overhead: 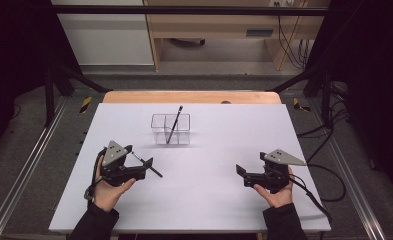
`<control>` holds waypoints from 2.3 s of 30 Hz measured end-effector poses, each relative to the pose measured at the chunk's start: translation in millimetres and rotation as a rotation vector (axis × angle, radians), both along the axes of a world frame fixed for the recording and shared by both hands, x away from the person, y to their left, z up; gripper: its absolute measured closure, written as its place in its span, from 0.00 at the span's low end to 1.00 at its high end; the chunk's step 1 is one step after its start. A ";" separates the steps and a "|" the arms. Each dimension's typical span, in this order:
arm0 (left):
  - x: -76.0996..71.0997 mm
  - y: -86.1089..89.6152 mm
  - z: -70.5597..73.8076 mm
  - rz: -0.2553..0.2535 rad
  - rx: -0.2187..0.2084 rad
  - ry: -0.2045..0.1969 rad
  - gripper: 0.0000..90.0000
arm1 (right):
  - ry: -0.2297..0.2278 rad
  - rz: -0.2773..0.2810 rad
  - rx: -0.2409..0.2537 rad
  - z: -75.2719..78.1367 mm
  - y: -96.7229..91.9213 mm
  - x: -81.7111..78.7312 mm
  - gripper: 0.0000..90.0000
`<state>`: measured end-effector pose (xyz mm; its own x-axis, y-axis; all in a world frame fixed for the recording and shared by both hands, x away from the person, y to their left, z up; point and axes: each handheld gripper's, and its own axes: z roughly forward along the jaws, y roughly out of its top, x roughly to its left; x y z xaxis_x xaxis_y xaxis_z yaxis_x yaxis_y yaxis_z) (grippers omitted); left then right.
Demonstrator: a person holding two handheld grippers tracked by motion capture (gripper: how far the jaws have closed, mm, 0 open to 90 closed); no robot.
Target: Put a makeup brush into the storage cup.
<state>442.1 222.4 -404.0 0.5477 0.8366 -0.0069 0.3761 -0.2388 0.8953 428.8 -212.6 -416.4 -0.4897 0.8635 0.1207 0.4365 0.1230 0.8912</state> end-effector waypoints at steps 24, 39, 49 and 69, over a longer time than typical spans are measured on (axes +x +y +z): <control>3.5 16.9 -24.1 0.122 0.017 0.065 0.12 | 0.010 -0.005 -0.005 -3.3 -0.8 0.5 0.04; 13.6 11.3 -41.7 0.167 0.062 0.129 0.11 | 0.007 -0.001 0.000 -3.4 0.0 -0.5 0.04; 23.2 2.1 -52.6 0.184 0.087 0.161 0.13 | 0.014 -0.003 -0.004 -4.7 1.5 0.2 0.04; 38.5 -19.6 -73.7 0.190 0.145 0.227 0.18 | 0.020 -0.001 -0.011 -7.1 3.5 1.5 0.04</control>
